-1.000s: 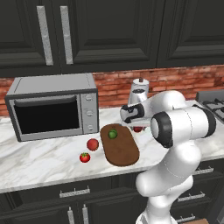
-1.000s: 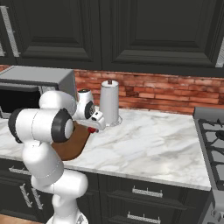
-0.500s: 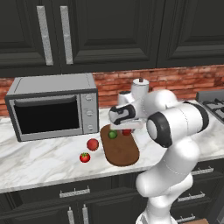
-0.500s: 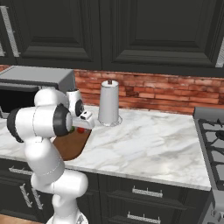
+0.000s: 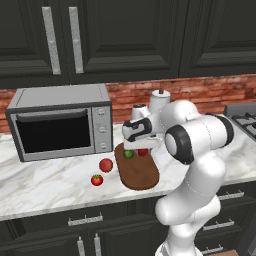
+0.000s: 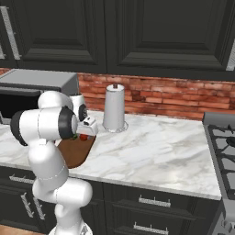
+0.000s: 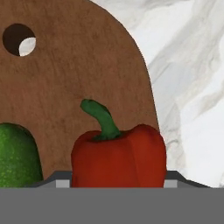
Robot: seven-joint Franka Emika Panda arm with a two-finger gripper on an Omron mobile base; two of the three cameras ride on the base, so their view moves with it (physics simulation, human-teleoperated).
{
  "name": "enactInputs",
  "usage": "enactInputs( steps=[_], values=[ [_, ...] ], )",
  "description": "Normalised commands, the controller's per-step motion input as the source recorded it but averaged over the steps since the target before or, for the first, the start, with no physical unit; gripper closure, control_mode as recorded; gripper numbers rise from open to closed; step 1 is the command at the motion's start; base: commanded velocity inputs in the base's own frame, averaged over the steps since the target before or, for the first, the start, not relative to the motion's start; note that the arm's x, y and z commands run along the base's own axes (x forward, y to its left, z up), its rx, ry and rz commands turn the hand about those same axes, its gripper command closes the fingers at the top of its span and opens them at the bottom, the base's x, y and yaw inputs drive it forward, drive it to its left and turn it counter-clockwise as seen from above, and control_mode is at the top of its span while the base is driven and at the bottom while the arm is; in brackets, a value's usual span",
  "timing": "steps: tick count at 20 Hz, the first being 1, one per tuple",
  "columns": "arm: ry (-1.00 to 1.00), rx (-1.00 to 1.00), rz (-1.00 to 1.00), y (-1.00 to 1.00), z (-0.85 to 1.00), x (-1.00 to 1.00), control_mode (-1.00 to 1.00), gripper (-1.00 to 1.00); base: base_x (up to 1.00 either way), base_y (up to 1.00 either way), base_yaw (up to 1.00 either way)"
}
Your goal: Place the avocado, onion, tomato, and bell pepper on the cutting board.
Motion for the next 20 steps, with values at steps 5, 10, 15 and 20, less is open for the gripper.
enactInputs(
  steps=[5, 10, 15, 20],
  values=[
    [0.02, 0.0, 0.0, 0.0, -0.08, 0.0, -1.0, 1.0, 0.0, 0.0, 0.0],
    [0.03, 0.0, 0.0, 0.01, -0.06, 0.0, -1.0, -1.0, 0.0, 0.0, 0.0],
    [0.0, 0.0, 0.01, 0.0, 0.0, -0.04, -1.0, -1.0, 0.0, 0.0, 0.0],
    [0.0, 0.0, 0.03, 0.0, 0.1, -0.21, -1.0, -1.0, 0.0, 0.0, 0.0]
  ],
)
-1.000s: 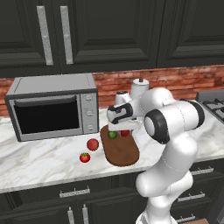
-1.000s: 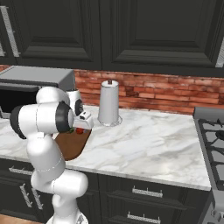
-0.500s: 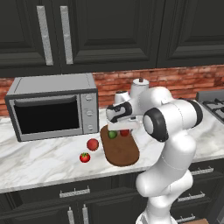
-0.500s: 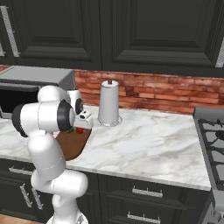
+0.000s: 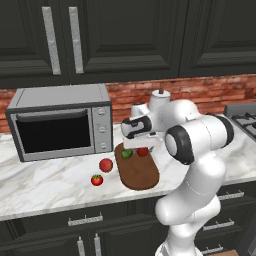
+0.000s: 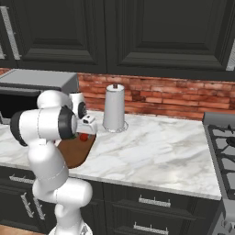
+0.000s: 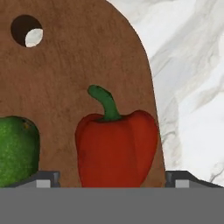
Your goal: Place the avocado, onion, tomato, and bell pepper on the cutting board.
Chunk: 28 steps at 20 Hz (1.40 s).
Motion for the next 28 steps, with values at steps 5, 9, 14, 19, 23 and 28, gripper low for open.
enactInputs(
  steps=[5, 9, 14, 19, 23, 28],
  values=[
    [-0.01, 0.0, 0.04, 0.0, 0.34, -0.16, -1.0, -1.0, 0.0, 0.0, 0.0],
    [-0.05, 0.0, 0.01, 0.0, 0.43, -0.15, -1.0, -1.0, 0.0, 0.0, 0.0],
    [-0.03, 0.0, 0.0, 0.18, 0.37, -0.38, -1.0, -1.0, 0.0, 0.0, 0.0],
    [0.0, -0.01, 0.01, 0.56, 0.2, -0.39, -1.0, -1.0, 0.0, 0.0, 0.0],
    [0.0, -0.02, 0.03, 0.68, 0.04, -0.24, -1.0, -1.0, 0.0, 0.0, 0.0],
    [0.0, -0.01, 0.07, 0.73, 0.0, -0.07, -1.0, -1.0, 0.0, 0.0, 0.0]
  ],
)
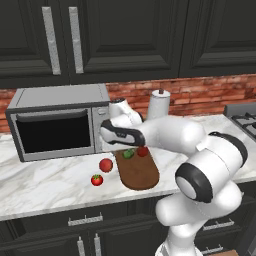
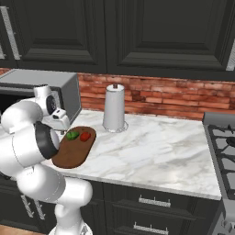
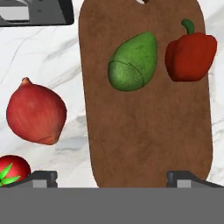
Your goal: Place the avocado, onion, tomato, and bell pepper on the cutting board.
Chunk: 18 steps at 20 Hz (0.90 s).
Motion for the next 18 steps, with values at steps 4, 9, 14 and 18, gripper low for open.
enactInputs(
  steps=[4, 9, 14, 18],
  values=[
    [0.0, -0.02, 0.07, 0.65, 0.0, 0.0, -1.0, -1.0, 0.0, 0.0, 0.0],
    [-0.02, -0.05, 0.02, 0.47, 0.0, 0.0, -1.0, -1.0, 0.0, 0.0, 0.0],
    [0.0, -0.03, 0.0, 0.18, -0.08, 0.07, -1.0, -1.0, 0.0, 0.0, 0.0],
    [0.0, -0.04, 0.0, 0.07, -0.2, 0.14, -1.0, -1.0, 0.0, 0.0, 0.0]
  ],
)
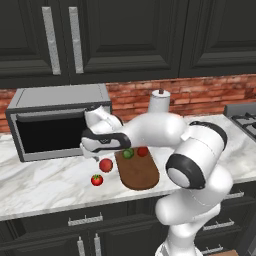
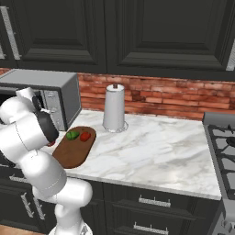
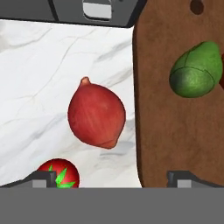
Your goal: Place the avocado, onion, tomato, and bell pepper on the cutting board.
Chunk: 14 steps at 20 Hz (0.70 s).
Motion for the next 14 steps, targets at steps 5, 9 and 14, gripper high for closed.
enactInputs(
  steps=[5, 9, 14],
  values=[
    [0.0, -0.01, 0.0, 0.0, -0.3, 0.02, -1.0, -1.0, 0.0, 0.0, 0.0],
    [0.0, 0.0, -0.01, 0.0, -0.24, 0.14, -1.0, -1.0, 0.0, 0.0, 0.0],
    [0.0, 0.0, -0.03, 0.0, -0.15, 0.21, -1.0, -1.0, 0.0, 0.0, 0.0]
  ],
)
